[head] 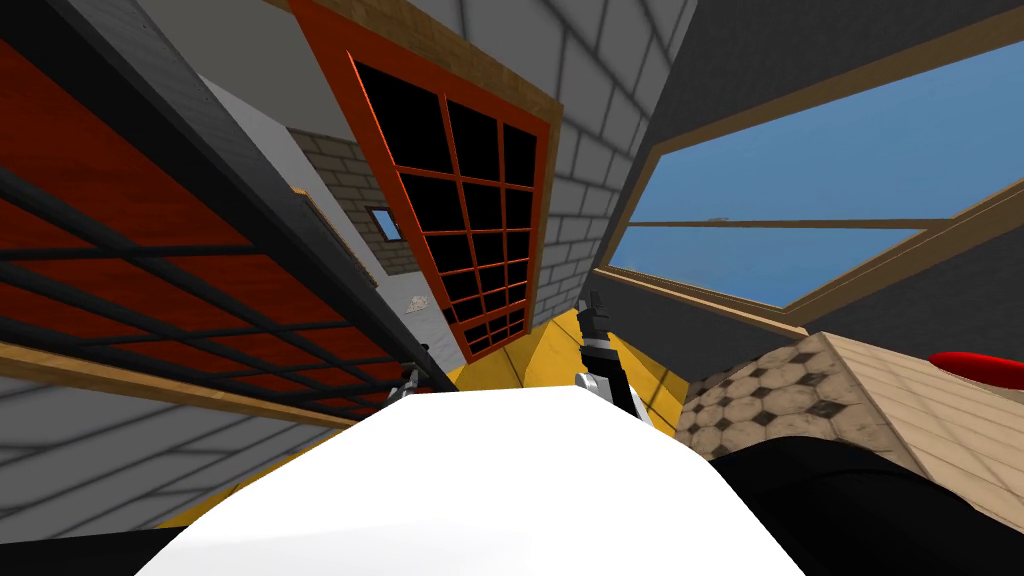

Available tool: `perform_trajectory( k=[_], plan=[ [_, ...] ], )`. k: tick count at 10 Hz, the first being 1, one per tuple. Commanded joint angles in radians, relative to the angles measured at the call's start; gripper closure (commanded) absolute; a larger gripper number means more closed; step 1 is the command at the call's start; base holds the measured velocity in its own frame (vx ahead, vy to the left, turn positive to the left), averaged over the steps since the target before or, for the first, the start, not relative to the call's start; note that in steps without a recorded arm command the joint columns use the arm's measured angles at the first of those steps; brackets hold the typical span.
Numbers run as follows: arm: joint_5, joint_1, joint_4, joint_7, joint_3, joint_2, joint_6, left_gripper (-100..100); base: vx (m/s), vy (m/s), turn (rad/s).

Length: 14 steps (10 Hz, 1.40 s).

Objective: Pull the door open

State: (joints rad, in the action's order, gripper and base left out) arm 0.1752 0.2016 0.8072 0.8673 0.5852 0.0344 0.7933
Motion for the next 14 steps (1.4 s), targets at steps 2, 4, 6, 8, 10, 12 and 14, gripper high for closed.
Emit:
perform_trajectory(
  k=[2, 4, 6, 8, 10, 12, 14],
  plan=[
    [-0.011, 0.001, -0.006, -0.057, 0.011, 0.016, -0.011, 100, -0.035, 0.015, -0.045],
    [-0.015, -0.006, -0.012, -0.122, 0.005, 0.021, -0.01, 100, -0.04, 0.019, -0.051],
    [-0.018, -0.01, -0.015, -0.162, 0.002, 0.023, -0.009, 100, -0.035, 0.013, -0.031],
    [-0.02, -0.014, -0.018, -0.199, -0.002, 0.026, -0.007, 100, -0.035, 0.021, -0.055],
    [-0.023, -0.018, -0.022, -0.238, -0.006, 0.029, -0.006, 100, -0.039, 0.015, -0.035],
    [-0.026, -0.022, -0.025, -0.278, -0.01, 0.032, -0.005, 100, -0.031, 0.01, -0.038],
    [-0.029, -0.027, -0.029, -0.317, -0.014, 0.035, -0.004, 100, -0.032, 0.023, -0.045]
  ],
)
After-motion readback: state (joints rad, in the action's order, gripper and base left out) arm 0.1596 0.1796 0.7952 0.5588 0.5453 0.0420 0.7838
